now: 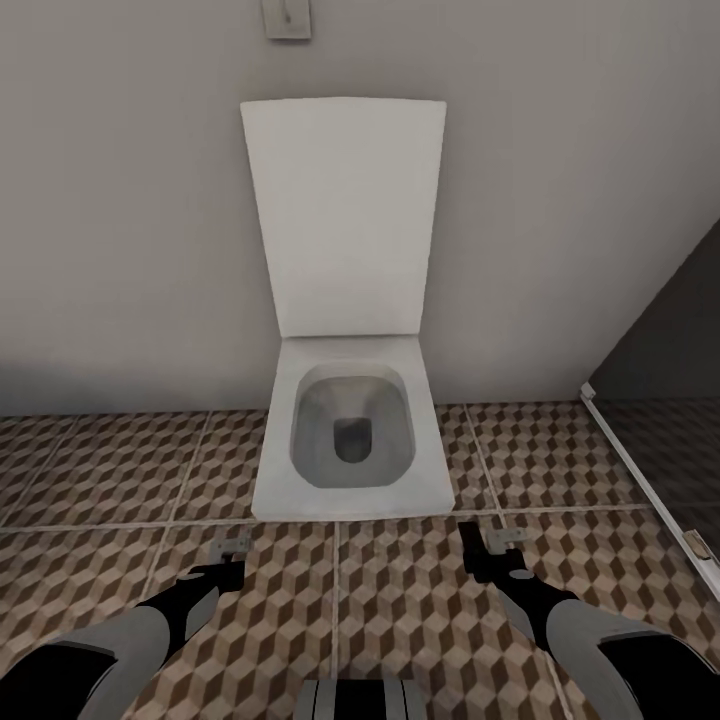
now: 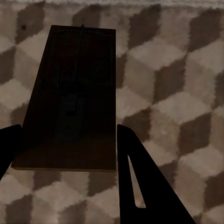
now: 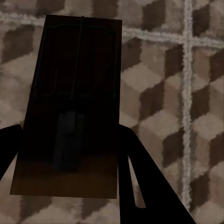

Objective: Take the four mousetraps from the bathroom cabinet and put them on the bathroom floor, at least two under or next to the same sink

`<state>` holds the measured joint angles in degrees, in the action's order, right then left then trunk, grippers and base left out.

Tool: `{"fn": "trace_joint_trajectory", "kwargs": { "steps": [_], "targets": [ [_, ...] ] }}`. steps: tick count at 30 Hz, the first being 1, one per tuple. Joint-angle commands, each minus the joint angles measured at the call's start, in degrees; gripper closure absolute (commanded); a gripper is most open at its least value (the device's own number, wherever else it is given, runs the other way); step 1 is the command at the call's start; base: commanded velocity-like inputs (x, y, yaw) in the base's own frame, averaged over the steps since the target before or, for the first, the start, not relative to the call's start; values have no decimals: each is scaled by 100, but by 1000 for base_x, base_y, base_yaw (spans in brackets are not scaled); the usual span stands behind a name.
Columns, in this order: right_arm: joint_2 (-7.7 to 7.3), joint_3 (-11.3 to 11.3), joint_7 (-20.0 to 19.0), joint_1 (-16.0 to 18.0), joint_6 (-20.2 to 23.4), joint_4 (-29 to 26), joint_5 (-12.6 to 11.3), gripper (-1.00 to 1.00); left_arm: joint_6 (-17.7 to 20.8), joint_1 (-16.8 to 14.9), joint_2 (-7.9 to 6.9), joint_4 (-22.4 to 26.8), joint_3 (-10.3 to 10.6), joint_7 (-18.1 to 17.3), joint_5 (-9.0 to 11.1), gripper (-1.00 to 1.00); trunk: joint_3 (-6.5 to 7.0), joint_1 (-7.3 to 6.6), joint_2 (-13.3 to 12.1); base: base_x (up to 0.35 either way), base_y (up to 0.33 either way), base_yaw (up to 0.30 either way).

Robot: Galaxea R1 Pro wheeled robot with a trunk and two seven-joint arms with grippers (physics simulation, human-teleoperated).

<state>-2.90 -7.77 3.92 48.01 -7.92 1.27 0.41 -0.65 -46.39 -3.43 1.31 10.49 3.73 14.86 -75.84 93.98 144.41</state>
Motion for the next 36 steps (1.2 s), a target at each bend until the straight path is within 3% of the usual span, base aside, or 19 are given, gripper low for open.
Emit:
{"fn": "trace_joint_trajectory", "kwargs": {
  "steps": [1,19,36],
  "targets": [
    [1,-41,30,6,-25,14,-6,100,-5,-2,0,0,49,13,39,100,-4,-1,1,0,0,0],
    [-8,-41,30,5,-24,14,-6,100,-36,-2,-4,0,49,13,51,100,-4,-1,1,97,0,0],
    [-3,-41,30,-11,-20,35,-45,100,-41,-2,-14,-40,49,13,102,100,-4,-1,1,10,0,0]
  ]
}}
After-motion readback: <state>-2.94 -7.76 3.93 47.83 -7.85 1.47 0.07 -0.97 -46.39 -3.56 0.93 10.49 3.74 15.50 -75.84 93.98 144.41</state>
